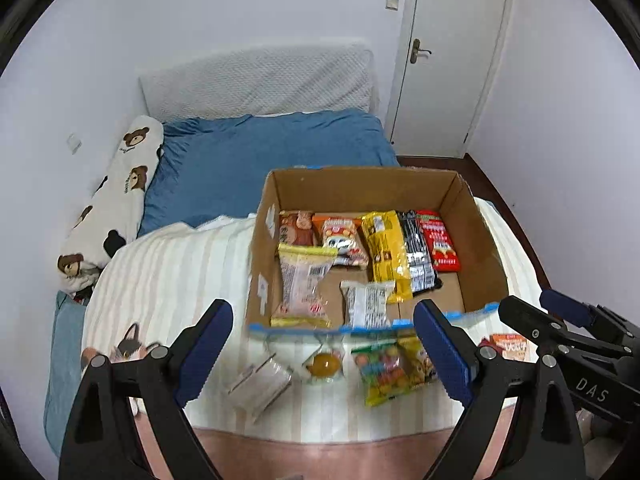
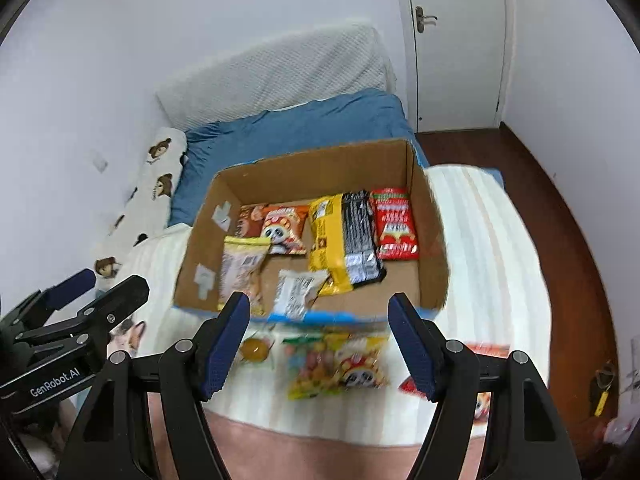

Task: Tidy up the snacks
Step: 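Withdraw both tools from the box, then grasp the white wrapped packet with left tool while right grasps candy bag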

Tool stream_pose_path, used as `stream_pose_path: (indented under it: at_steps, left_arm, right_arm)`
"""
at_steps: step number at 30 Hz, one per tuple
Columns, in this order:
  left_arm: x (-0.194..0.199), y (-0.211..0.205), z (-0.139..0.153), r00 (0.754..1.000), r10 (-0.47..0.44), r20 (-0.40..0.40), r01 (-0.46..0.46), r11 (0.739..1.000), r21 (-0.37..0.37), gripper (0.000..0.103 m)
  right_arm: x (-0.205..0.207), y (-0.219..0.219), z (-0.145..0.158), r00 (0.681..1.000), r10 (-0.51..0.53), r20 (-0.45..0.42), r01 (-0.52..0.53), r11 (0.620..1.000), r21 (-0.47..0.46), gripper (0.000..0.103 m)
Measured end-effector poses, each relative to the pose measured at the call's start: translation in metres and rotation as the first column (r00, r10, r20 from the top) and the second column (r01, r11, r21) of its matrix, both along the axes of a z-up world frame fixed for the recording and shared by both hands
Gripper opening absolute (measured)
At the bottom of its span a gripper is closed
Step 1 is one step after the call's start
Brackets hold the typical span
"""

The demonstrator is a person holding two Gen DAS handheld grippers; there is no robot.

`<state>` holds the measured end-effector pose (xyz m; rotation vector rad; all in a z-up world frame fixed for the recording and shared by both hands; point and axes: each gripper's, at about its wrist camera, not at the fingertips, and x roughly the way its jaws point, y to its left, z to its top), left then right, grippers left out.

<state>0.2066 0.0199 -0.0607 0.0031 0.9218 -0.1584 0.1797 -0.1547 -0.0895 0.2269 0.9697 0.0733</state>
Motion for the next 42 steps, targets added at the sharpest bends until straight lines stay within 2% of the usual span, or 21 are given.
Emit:
stream_pose_path:
  at_steps: [5, 9, 12, 15, 17, 19, 23, 24, 25, 27, 31, 34, 35, 38, 42]
  left_arm:
    - [-0.021, 0.018, -0.028, 0.997, 0.04, -0.06, -0.04, 0.999, 0.0, 0.093]
    - [-0.019, 0.037, -0.079, 0.982, 0.089, -0.169, -0.082, 0.995, 0.048, 0.093]
    - [-0.009, 0.048, -0.118, 0.964, 0.093, -0.247, -0.074, 0.994, 0.085, 0.093]
    - [0.004, 0.049, -0.154, 0.944, 0.076, -0.321, -0.034, 0.99, 0.133, 0.093]
    - [0.018, 0.047, -0.181, 0.92, 0.031, -0.392, 0.033, 0.987, 0.154, 0.093]
    - [0.031, 0.042, -0.206, 0.896, -0.01, -0.443, 0.106, 0.976, 0.192, 0.093]
    - [0.051, 0.03, -0.235, 0.878, -0.071, -0.474, 0.216, 0.942, 0.259, 0.093]
    - [0.056, 0.028, -0.244, 0.866, -0.084, -0.493, 0.24, 0.934, 0.264, 0.093]
    - [0.06, 0.027, -0.251, 0.852, -0.097, -0.514, 0.258, 0.933, 0.251, 0.092]
    - [0.063, 0.028, -0.259, 0.837, -0.104, -0.538, 0.25, 0.946, 0.206, 0.068]
    - [0.057, 0.037, -0.258, 0.835, -0.048, -0.549, 0.146, 0.98, 0.136, 0.066]
    - [0.039, 0.051, -0.26, 0.809, 0.013, -0.587, 0.018, 0.999, 0.047, 0.06]
    - [0.032, 0.054, -0.26, 0.801, 0.029, -0.597, -0.018, 1.0, 0.025, 0.06]
    - [0.01, 0.058, -0.263, 0.792, 0.05, -0.608, -0.077, 0.997, -0.018, 0.06]
    - [0.003, 0.059, -0.271, 0.791, 0.053, -0.609, -0.079, 0.997, -0.016, 0.06]
  right_arm:
    - [-0.017, -0.005, -0.041, 0.995, -0.027, -0.094, 0.035, 0.996, 0.081, 0.074]
    - [-0.016, 0.001, -0.088, 0.98, -0.021, -0.198, 0.043, 0.993, 0.107, 0.074]
    - [-0.006, 0.01, -0.125, 0.964, -0.007, -0.267, 0.038, 0.993, 0.111, 0.074]
    - [0.004, 0.021, -0.153, 0.947, 0.015, -0.32, 0.016, 0.995, 0.095, 0.074]
    - [0.013, 0.031, -0.171, 0.934, 0.038, -0.355, -0.011, 0.997, 0.08, 0.074]
    - [0.022, 0.041, -0.184, 0.923, 0.057, -0.38, -0.035, 0.997, 0.066, 0.074]
    - [0.036, 0.053, -0.203, 0.904, 0.059, -0.424, -0.044, 0.998, 0.046, 0.076]
    - [0.039, 0.055, -0.208, 0.897, 0.052, -0.44, -0.036, 0.998, 0.043, 0.076]
    - [0.042, 0.058, -0.211, 0.892, 0.057, -0.449, -0.043, 0.998, 0.041, 0.077]
    - [0.045, 0.061, -0.219, 0.882, 0.055, -0.467, -0.05, 0.999, 0.023, 0.077]
    - [0.044, 0.063, -0.228, 0.883, 0.025, -0.469, -0.031, 1.0, -0.006, 0.077]
    - [0.042, 0.068, -0.239, 0.882, 0.008, -0.471, -0.037, 0.998, -0.052, 0.078]
    - [0.04, 0.069, -0.242, 0.878, 0.012, -0.478, -0.036, 0.998, -0.041, 0.078]
    - [0.028, 0.08, -0.239, 0.867, 0.144, -0.477, -0.09, 0.987, 0.134, 0.077]
    - [0.017, 0.078, -0.215, 0.911, 0.103, -0.399, -0.084, 0.994, 0.065, 0.077]
